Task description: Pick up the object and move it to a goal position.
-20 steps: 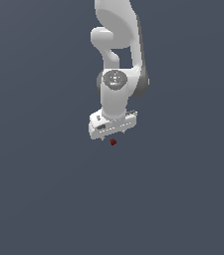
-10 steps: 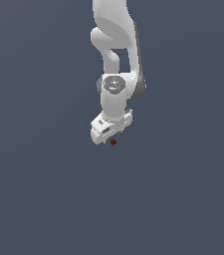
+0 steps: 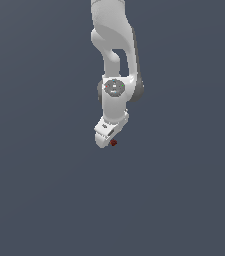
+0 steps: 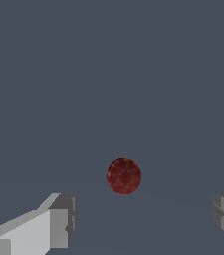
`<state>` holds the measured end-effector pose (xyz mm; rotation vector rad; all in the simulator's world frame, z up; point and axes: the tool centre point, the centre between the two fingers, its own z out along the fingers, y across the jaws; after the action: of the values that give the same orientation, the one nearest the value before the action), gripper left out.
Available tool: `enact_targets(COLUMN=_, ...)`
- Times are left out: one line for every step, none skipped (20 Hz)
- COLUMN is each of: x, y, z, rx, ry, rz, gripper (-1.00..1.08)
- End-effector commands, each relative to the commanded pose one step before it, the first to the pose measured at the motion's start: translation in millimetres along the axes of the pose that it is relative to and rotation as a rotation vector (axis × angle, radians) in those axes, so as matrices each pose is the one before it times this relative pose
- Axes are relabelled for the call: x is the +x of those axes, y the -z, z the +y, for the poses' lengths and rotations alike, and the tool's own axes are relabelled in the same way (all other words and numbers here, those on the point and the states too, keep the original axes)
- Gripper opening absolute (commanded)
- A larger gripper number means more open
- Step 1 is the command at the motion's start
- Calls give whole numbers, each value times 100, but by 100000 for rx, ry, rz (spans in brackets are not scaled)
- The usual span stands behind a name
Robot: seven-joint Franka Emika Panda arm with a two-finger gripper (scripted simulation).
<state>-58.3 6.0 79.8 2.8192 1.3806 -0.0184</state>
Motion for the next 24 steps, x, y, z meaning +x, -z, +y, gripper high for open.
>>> enact_targets(x=-99, y=-400, z=-218, rx=-142, ry=5566, rz=348, gripper=100)
enact_targets(x=-31, y=-134, z=-78, rx=-37, ry=1810, rz=110, gripper=100)
enact_targets(x=-27, y=-122, z=-73, rx=-35, ry=1665, rz=103, gripper=100)
enact_targets(x=-24, y=-111, z=-67, rx=-32, ry=1520, rz=95, gripper=100)
enact_targets(x=-20, y=-100, z=-62, rx=-30, ry=1376, rz=88, gripper=100)
enact_targets(x=-17, y=-89, z=-56, rx=-27, ry=1230, rz=79, gripper=100)
enact_targets(x=-14, y=-78, z=-50, rx=-24, ry=1087, rz=71, gripper=100)
enact_targets(x=-11, y=-67, z=-44, rx=-21, ry=942, rz=62, gripper=100)
enact_targets(x=-9, y=-57, z=-37, rx=-18, ry=797, rz=53, gripper=100)
enact_targets(x=-8, y=-46, z=-30, rx=-15, ry=650, rz=43, gripper=100)
enact_targets(x=-6, y=-36, z=-24, rx=-12, ry=506, rz=34, gripper=100)
enact_targets(x=-3, y=-26, z=-18, rx=-9, ry=364, rz=25, gripper=100)
enact_targets(x=-2, y=-15, z=-10, rx=-5, ry=218, rz=15, gripper=100)
enact_targets(x=-2, y=-5, z=-3, rx=-2, ry=69, rz=5, gripper=100)
enact_targets(x=0, y=21, z=13, rx=36, ry=-465, rz=-42, gripper=100)
enact_targets(x=-2, y=-33, z=0, rx=0, ry=0, rz=0, gripper=100)
enact_targets(x=-7, y=-99, z=-1, rx=0, ry=0, rz=0, gripper=100)
enact_targets(x=-11, y=-165, z=-1, rx=0, ry=0, rz=0, gripper=100)
enact_targets(x=8, y=-229, z=-15, rx=-2, ry=49, rz=0, gripper=100)
enact_targets(x=-20, y=-294, z=-2, rx=0, ry=0, rz=0, gripper=100)
enact_targets(x=22, y=-356, z=-29, rx=-2, ry=98, rz=3, gripper=100)
enact_targets(x=-29, y=-420, z=-4, rx=0, ry=0, rz=0, gripper=100)
enact_targets(x=14, y=-479, z=-29, rx=-1, ry=98, rz=5, gripper=100)
enact_targets(x=-2, y=-538, z=-20, rx=-1, ry=69, rz=4, gripper=100)
